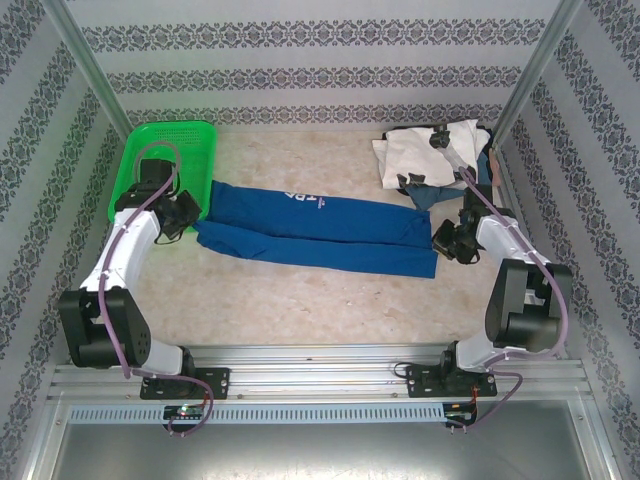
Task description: Fold and stack the t-shirts
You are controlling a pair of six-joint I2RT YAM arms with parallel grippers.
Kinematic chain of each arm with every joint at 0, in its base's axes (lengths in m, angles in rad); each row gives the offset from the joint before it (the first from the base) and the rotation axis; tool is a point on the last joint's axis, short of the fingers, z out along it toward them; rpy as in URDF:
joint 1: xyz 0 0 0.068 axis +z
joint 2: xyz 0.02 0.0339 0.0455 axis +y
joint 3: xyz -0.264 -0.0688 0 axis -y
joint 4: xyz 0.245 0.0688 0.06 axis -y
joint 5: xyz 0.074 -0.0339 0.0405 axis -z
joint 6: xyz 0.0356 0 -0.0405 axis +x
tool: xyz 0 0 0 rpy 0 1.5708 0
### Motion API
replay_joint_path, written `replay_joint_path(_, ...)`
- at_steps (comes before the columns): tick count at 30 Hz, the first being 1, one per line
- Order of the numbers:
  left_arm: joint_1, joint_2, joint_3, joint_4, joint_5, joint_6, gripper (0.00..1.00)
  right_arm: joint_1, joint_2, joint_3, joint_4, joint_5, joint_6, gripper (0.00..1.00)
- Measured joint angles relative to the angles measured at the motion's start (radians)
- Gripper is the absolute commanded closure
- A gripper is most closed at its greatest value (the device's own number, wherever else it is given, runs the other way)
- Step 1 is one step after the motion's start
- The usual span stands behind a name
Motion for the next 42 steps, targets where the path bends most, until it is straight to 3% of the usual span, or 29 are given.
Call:
replay_joint_path(25, -0.009, 0.199, 0.151, 0.019, 0.046, 0.032, 0.98, 0.0, 0.117, 0.065, 0.019, 0.024, -0.034, 1.0)
replay_joint_path(27, -0.01, 0.226, 0.169, 0.025, 0.055, 0.033, 0.92, 0.0, 0.128, 0.074, 0.019, 0.026, -0.034, 1.0)
replay_joint_path(30, -0.012, 0.258, 0.193, 0.032, 0.067, 0.035, 0.57, 0.0, 0.148, 0.093, 0.02, 0.027, -0.034, 0.91)
replay_joint_path(34, -0.016, 0.278, 0.226, 0.039, 0.086, 0.03, 0.31, 0.0, 0.177, 0.123, 0.032, 0.025, -0.034, 0.55)
replay_joint_path(38, -0.016, 0.263, 0.291, 0.038, 0.104, 0.024, 0.26, 0.0, 0.168, 0.147, 0.048, 0.014, -0.033, 0.44)
replay_joint_path(42, -0.016, 0.139, 0.292, 0.025, 0.116, 0.017, 0.26, 0.0, 0.075, 0.149, 0.043, 0.001, -0.034, 0.35)
